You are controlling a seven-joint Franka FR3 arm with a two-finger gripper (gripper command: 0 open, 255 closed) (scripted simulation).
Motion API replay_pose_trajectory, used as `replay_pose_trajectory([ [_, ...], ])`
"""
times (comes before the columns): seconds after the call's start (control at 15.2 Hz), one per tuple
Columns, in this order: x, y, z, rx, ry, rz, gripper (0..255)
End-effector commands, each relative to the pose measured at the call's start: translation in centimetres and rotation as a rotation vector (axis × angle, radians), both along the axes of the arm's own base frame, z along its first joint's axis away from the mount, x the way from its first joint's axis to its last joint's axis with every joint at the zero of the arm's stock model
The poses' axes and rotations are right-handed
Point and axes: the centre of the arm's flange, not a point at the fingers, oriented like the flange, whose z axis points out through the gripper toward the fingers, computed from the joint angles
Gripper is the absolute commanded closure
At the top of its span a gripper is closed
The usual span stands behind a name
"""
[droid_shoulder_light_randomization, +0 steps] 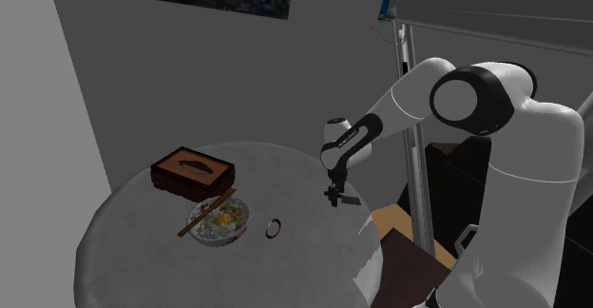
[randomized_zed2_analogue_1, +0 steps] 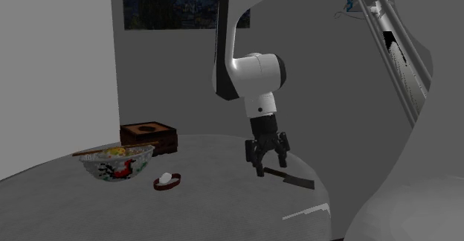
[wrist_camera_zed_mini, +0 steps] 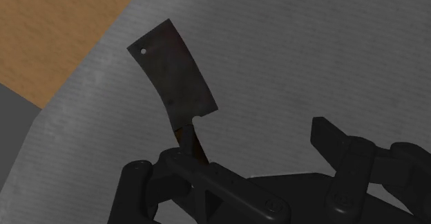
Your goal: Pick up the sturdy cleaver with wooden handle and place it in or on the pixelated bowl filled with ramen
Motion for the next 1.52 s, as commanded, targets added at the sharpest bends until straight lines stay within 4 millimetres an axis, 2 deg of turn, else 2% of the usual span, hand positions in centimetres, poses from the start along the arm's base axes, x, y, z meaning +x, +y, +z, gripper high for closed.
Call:
replay_pose_trajectory([
  [0.0, 0.0, 0.0, 0.0, 0.000, 0.000, 0.000, 0],
  [0.07, 0.0, 0.0, 0.0, 0.000, 0.000, 0.000, 255],
  [0.66, 0.0, 0.0, 0.0, 0.000, 0.000, 0.000, 255],
  [0.73, 0.0, 0.0, 0.0, 0.000, 0.000, 0.000, 0],
  [0.99, -3.6, -6.3, 2.3, 0.153, -0.245, 0.357, 0],
  [1.45, -3.5, -6.3, -1.4, 0.153, -0.245, 0.357, 0],
])
